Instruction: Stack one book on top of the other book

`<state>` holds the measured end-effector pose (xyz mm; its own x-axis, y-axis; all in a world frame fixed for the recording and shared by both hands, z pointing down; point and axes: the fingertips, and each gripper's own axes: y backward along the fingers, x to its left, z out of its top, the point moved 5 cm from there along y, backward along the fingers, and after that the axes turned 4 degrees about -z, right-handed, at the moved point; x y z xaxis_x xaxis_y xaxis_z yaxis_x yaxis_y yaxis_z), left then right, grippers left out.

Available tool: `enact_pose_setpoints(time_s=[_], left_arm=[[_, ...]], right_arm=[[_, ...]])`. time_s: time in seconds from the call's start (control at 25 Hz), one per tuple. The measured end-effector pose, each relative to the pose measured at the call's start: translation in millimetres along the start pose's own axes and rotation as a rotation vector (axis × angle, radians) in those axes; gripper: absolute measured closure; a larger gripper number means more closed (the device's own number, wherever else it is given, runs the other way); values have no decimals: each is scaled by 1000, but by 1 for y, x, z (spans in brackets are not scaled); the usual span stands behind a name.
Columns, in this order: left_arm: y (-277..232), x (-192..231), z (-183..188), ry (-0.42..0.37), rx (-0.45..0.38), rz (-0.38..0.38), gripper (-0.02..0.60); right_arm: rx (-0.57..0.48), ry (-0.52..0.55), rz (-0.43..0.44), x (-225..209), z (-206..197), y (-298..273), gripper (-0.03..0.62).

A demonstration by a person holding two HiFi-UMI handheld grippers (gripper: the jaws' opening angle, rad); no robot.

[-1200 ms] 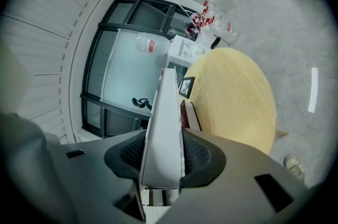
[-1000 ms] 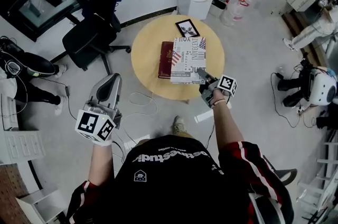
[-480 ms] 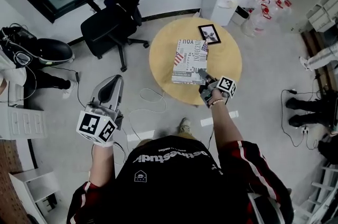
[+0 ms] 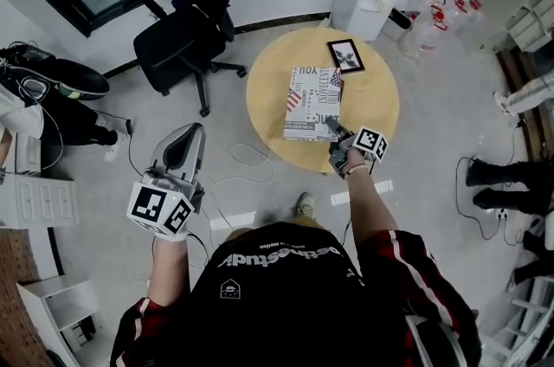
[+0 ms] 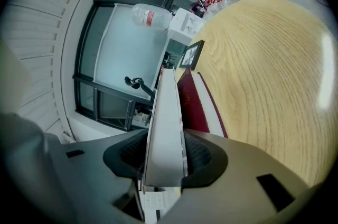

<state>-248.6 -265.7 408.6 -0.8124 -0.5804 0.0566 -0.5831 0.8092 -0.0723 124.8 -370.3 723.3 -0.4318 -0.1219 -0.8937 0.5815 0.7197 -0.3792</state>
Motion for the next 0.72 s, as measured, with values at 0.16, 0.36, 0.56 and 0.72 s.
enact_pose_setpoints(time_s=[0.16,0.36,0.56,0.72], left_arm=[[-1,3,-2,-2,1,-13,565],[-5,7,-4,11,0,-19,565],[-14,1,-2,12,-14,-48,565],[-19,-6,1,6,-27,-77,565]], right_arm=[[-11,87,-116,-7,0,5,372],[38,308,-286,-10,1,12,301],[37,411,-320,-4,5,26,301],[12,464,-323,7,9,40,301]])
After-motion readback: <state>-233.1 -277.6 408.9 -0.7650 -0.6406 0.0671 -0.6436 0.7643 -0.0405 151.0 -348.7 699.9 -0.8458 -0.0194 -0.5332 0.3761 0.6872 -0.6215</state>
